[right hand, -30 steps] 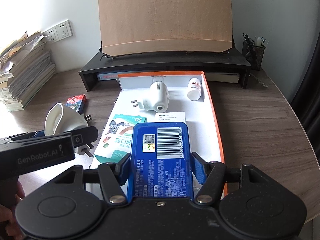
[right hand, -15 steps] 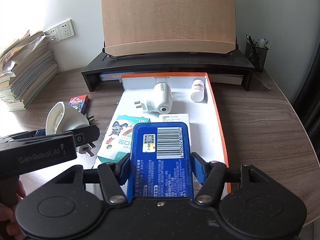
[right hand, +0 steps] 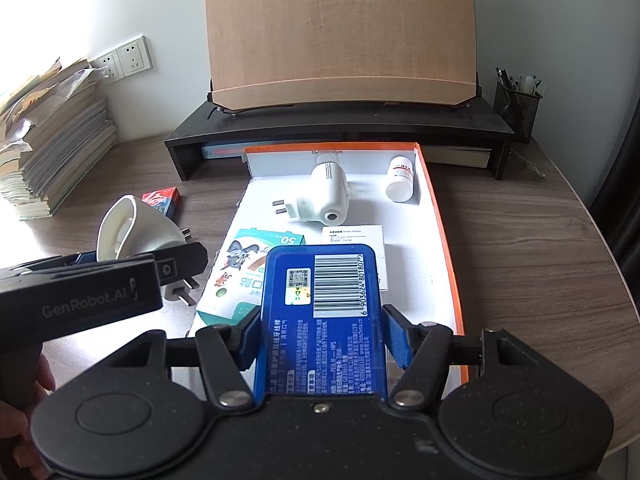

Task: Organize rigid objects
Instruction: 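Carry the white adapter in the left tool and blue box in the right tool over the tray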

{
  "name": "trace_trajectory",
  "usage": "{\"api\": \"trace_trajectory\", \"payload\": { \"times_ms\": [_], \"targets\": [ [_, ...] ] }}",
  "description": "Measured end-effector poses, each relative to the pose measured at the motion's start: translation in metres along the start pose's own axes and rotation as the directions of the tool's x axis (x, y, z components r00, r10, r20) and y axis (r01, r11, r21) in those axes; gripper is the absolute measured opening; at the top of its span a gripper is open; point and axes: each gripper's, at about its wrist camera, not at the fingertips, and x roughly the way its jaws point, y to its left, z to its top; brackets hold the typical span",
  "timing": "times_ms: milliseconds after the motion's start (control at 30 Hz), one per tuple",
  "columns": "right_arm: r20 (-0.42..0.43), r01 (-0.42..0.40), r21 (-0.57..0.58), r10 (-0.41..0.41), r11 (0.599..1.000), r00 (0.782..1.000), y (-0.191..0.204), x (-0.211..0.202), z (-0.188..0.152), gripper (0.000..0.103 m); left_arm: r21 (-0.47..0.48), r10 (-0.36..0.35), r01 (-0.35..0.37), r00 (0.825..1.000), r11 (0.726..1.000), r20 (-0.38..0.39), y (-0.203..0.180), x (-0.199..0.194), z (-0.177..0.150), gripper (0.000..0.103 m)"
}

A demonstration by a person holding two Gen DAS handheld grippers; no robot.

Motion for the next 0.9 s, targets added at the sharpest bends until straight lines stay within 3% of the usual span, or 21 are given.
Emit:
{"api": "trace_trajectory", "payload": {
  "times_ms": [900],
  "targets": [
    [-0.005,0.004,0.016,-0.004,1.000,1.000,-0.0011,-0.0004,-0.0041,0.075,0.011,-0.014,0.014,1.000,1.000,0.001,-0.0064,-0.0018,-0.0006,0.071]
  ]
}}
